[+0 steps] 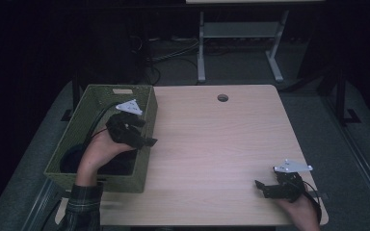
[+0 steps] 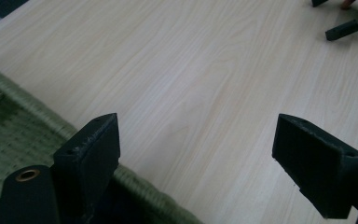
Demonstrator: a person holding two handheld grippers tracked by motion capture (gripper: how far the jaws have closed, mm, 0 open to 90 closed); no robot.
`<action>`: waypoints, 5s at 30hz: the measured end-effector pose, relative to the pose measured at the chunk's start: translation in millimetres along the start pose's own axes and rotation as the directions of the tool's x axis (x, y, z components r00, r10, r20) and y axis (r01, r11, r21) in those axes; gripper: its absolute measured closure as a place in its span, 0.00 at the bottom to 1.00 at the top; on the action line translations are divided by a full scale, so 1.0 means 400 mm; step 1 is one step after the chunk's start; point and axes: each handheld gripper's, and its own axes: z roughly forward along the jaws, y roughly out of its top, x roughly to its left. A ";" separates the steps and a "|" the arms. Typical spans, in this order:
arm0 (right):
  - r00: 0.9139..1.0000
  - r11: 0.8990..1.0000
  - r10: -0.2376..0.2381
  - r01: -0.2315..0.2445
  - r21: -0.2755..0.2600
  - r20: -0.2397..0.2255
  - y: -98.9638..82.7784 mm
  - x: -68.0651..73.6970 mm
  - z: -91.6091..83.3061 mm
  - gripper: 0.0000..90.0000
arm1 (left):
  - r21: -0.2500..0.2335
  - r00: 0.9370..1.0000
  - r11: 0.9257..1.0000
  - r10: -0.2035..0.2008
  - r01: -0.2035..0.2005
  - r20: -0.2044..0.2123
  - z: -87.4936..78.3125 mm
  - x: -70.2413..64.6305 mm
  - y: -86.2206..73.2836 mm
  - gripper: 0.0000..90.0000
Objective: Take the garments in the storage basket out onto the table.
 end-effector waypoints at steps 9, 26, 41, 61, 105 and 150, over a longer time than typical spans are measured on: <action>1.000 1.000 0.001 -0.001 0.000 -0.001 0.000 0.000 0.000 0.12 | 0.002 0.997 0.999 -0.040 0.040 -0.060 -0.049 0.028 -0.031 0.16; 1.000 1.000 -0.001 0.001 0.001 0.000 0.000 0.000 0.000 0.12 | 0.015 0.981 0.991 -0.130 0.134 -0.146 -0.114 0.087 -0.100 0.19; 1.000 1.000 -0.002 0.002 0.001 0.001 0.000 0.000 0.000 0.12 | 0.052 0.953 0.974 -0.203 0.220 -0.223 -0.127 0.141 -0.157 0.19; 1.000 1.000 -0.002 0.002 0.001 0.001 0.000 0.000 0.000 0.12 | 0.150 0.934 0.942 -0.256 0.299 -0.251 -0.062 0.197 -0.207 0.25; 1.000 1.000 -0.003 0.003 0.000 -0.002 0.000 0.000 0.000 0.12 | 0.252 0.955 0.929 -0.225 0.270 -0.193 -0.045 0.205 -0.215 0.81; 1.000 1.000 -0.005 0.005 0.000 -0.004 0.000 0.001 0.000 0.12 | 0.132 0.978 0.982 -0.110 0.135 -0.180 -0.284 0.130 0.000 0.82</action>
